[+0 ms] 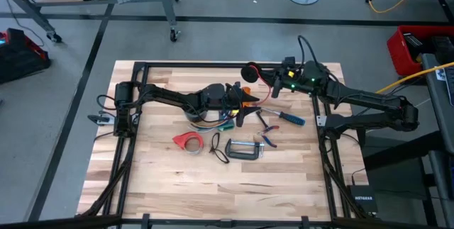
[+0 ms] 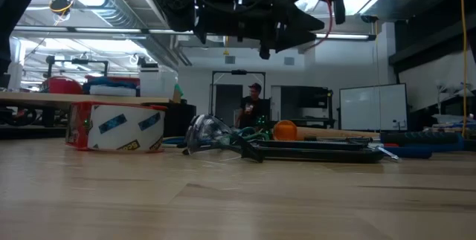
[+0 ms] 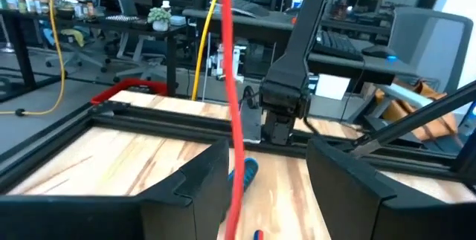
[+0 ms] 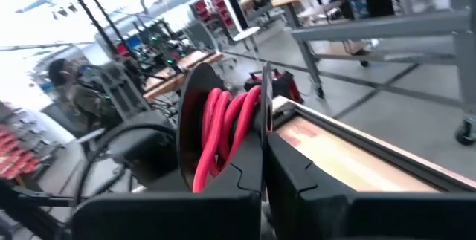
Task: Coil cords
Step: Coil the red wire
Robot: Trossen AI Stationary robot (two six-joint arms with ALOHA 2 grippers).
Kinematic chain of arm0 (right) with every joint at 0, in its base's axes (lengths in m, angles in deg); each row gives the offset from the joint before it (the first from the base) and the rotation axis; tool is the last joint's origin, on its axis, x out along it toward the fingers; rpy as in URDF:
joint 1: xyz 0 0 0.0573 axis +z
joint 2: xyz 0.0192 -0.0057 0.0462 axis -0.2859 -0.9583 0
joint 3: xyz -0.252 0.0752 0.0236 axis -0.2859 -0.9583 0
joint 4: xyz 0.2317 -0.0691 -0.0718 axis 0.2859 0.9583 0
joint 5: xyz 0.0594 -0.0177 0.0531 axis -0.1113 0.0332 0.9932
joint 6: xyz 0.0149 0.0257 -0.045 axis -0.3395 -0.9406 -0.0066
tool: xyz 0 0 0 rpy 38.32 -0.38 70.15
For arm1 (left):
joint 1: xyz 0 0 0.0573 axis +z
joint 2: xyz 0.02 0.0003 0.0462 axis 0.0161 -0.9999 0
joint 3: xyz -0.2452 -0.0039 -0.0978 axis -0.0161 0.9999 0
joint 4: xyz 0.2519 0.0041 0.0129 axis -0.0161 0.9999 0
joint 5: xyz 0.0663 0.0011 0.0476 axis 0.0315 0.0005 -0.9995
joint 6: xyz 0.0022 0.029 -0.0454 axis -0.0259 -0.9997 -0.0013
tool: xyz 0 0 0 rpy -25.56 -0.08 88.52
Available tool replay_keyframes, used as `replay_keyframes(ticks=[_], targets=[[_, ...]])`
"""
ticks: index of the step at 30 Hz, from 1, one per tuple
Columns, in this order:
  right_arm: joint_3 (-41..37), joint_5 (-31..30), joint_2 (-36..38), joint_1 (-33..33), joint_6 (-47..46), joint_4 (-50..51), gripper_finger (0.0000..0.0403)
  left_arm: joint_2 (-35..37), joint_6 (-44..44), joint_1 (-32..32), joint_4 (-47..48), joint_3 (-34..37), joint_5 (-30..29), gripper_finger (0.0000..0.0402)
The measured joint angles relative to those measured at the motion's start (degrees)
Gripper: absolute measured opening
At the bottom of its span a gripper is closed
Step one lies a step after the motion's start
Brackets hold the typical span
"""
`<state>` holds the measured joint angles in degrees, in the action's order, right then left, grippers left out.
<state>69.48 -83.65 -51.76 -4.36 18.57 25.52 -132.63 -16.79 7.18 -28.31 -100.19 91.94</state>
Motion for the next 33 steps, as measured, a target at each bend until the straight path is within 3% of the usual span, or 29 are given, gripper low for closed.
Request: replay_keyframes(ticks=[12,33], targets=[[0.0,3.1,0.0,0.0,0.0,-2.4,0.0005,0.0,-2.0,0.0,0.4,0.0,-0.8,0.0172],[0.0,5.3,0.0,0.0,0.0,-2.6,0.0005,0.0,-2.7,0.2,3.1,0.0,-0.8,0.0099]])
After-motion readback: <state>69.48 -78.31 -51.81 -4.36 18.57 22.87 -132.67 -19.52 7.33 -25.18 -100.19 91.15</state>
